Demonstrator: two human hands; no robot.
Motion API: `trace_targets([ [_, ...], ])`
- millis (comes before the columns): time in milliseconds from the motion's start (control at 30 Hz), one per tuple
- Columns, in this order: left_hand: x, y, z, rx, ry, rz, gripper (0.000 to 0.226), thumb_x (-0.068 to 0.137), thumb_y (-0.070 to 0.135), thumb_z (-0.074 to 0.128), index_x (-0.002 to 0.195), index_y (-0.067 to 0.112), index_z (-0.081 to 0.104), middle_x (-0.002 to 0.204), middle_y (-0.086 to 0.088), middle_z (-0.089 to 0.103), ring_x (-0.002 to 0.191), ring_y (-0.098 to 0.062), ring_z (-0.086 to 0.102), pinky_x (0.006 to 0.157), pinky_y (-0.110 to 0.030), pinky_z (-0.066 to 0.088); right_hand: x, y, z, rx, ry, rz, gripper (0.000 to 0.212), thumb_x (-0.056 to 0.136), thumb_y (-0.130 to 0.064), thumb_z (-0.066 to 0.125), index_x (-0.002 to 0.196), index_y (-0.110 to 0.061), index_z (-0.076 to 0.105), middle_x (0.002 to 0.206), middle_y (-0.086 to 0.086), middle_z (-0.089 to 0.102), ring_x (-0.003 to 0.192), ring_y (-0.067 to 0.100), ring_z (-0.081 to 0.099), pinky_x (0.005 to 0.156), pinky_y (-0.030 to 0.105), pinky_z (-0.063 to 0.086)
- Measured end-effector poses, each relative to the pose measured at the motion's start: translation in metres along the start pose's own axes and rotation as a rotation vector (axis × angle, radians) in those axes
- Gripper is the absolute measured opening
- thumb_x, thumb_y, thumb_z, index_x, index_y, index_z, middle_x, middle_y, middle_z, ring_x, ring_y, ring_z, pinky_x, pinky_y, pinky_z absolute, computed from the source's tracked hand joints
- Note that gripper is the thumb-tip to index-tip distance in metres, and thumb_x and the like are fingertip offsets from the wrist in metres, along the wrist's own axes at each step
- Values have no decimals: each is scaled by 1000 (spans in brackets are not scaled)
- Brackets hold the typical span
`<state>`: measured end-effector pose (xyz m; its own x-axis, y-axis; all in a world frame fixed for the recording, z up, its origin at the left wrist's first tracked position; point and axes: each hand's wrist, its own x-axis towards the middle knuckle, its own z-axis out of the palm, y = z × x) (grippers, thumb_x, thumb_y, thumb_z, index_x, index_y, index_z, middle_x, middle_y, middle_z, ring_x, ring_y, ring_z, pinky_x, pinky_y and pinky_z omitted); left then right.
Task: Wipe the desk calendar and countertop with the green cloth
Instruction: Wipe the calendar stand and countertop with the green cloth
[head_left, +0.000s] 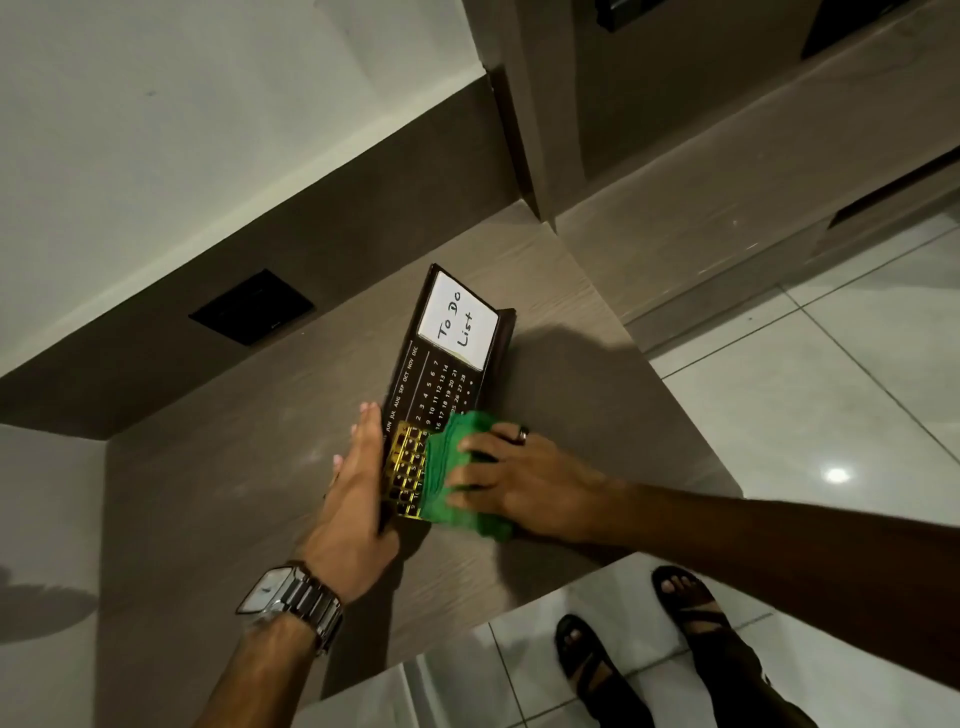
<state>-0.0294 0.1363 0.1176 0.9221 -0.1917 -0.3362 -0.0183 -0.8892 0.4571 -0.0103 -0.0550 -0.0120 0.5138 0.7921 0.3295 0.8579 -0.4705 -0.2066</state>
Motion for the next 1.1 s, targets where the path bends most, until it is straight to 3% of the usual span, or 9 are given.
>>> trace_targets([
  [67, 1, -2, 1, 36, 5, -1, 118, 66, -9, 63, 144, 27, -19, 155, 6, -12, 144, -16, -7, 116, -39, -8, 6, 26, -16, -10, 2, 106, 52, 69, -22, 85, 117, -25, 66, 127, 3, 63, 125, 34, 46, 91, 53, 50],
  [133, 2, -3, 2, 73, 16, -11, 122, 64, -7, 65, 140, 29, -23, 155, 6, -15, 143, -13, -10, 113, -34, -12, 10, 58, -36, -35, 30, 309, 51, 73, -26, 83, 121, -27, 65, 129, 2, 62, 125, 34, 47, 96, 53, 46],
  [267, 2, -6, 2, 147, 0, -28, 127, 65, 6, 70, 132, 32, -34, 156, 2, -14, 139, -11, -14, 112, -35, -13, 19, 100, -60, -48, -4, 514, 46, 85, -30, 70, 130, -31, 57, 135, -2, 58, 125, 27, 41, 92, 48, 43],
  [367, 2, -7, 1, 157, -23, 6, 129, 65, 7, 69, 132, 34, -38, 156, 0, -17, 143, -14, -12, 114, -39, -12, 25, 93, -60, -119, -29, 441, 45, 80, -34, 74, 123, -30, 62, 128, -3, 62, 117, 26, 43, 86, 45, 43],
  [500, 4, -6, 1, 167, -20, 28, 127, 66, 4, 68, 137, 30, -34, 152, 4, -26, 143, -15, -11, 112, -39, -12, 25, 60, -49, -144, -110, 178, 48, 70, -41, 81, 114, -31, 66, 120, -4, 67, 113, 27, 48, 89, 45, 42],
  [733, 7, -6, 3, 116, -7, 23, 124, 68, -1, 67, 140, 30, -28, 155, 2, -22, 143, -13, -14, 113, -38, -12, 29, 82, -55, -91, -96, 397, 44, 82, -40, 69, 125, -31, 62, 132, -5, 62, 112, 27, 43, 86, 43, 40],
  [900, 7, -5, 4, 95, 4, 23, 123, 67, -2, 67, 142, 26, -27, 156, -2, -21, 144, -16, -15, 113, -39, -12, 17, 2, -35, -19, -104, 177, 27, 84, -31, 67, 111, -29, 66, 121, -6, 64, 117, 28, 45, 87, 45, 40],
  [1000, 8, -5, 5, 97, 14, 33, 122, 67, -5, 65, 142, 26, -27, 157, -4, -21, 144, -16, -16, 115, -39, -11, 14, -29, -37, 263, -298, 68, 34, 86, -28, 67, 120, -27, 63, 123, -4, 63, 115, 22, 43, 93, 41, 37],
  [1100, 8, -8, 5, 104, 17, 36, 124, 68, -1, 68, 141, 28, -29, 157, -5, -21, 144, -15, -17, 115, -40, -9, 22, -21, -59, 939, -312, 265, 38, 76, 4, 62, 110, -12, 70, 101, 11, 71, 95, 26, 60, 84, 41, 50],
])
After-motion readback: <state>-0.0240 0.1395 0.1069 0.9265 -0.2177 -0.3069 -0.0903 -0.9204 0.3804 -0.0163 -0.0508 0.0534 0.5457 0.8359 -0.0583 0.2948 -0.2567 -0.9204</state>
